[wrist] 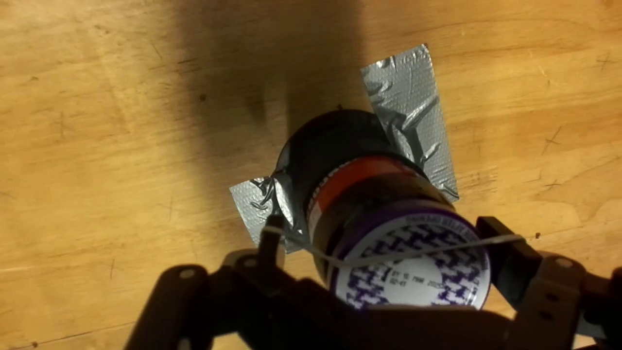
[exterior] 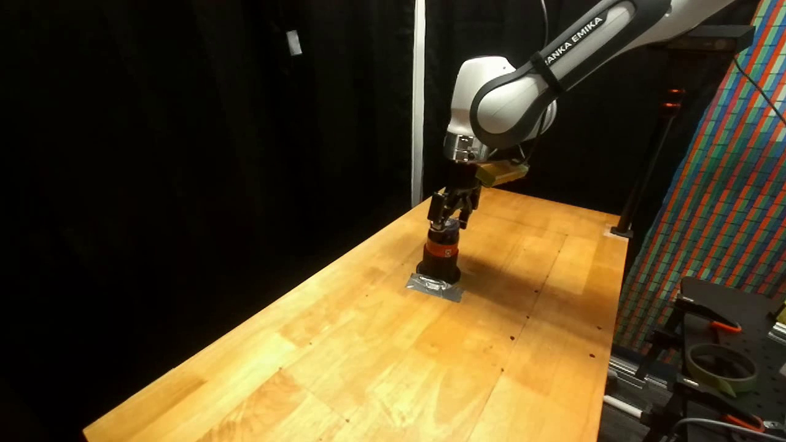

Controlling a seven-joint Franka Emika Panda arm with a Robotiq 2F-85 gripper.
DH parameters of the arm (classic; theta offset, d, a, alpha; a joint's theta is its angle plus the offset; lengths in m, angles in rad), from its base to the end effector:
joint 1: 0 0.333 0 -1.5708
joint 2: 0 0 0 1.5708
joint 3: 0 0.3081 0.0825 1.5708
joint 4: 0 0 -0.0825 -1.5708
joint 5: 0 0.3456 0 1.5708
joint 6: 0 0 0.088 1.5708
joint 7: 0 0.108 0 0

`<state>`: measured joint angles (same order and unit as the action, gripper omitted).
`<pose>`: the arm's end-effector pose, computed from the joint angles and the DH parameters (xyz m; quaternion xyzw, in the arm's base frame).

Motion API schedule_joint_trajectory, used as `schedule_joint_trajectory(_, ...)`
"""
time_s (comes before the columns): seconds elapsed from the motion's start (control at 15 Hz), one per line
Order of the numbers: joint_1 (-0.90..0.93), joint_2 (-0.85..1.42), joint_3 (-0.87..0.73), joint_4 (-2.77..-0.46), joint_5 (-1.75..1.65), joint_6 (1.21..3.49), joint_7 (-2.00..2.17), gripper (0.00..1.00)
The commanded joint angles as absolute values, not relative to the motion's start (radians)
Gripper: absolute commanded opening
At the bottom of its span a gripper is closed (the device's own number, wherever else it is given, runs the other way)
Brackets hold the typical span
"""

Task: Put the rubber band around the cup

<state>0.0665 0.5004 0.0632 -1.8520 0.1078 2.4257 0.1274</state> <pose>0.6145 0.0775 0.2782 -0.9971 0.0426 -0.0297 0.0561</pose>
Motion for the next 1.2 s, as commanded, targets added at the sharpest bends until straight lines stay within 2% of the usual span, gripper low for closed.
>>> schedule_joint_trajectory(0.0, 0.025, 0.422, 0.094, -1.944, 0.179, 2.430, 0.052, 1.00)
schedule_joint_trajectory(0.4, 0.007, 0.397, 0.101, -2.037, 0.226, 2.460, -0.004, 1.00)
schedule_joint_trajectory(0.6, 0.013, 0.380, 0.100, -2.101, 0.232, 2.557, -0.001, 1.00)
schedule_joint_trajectory(0.67, 0.016, 0.373, 0.100, -2.124, 0.228, 2.597, 0.002, 0.75)
schedule_joint_trajectory(0.73, 0.019, 0.363, 0.100, -2.151, 0.221, 2.643, 0.004, 0.74)
schedule_joint_trajectory(1.13, 0.011, 0.289, 0.156, -2.369, 0.244, 3.034, -0.004, 0.26)
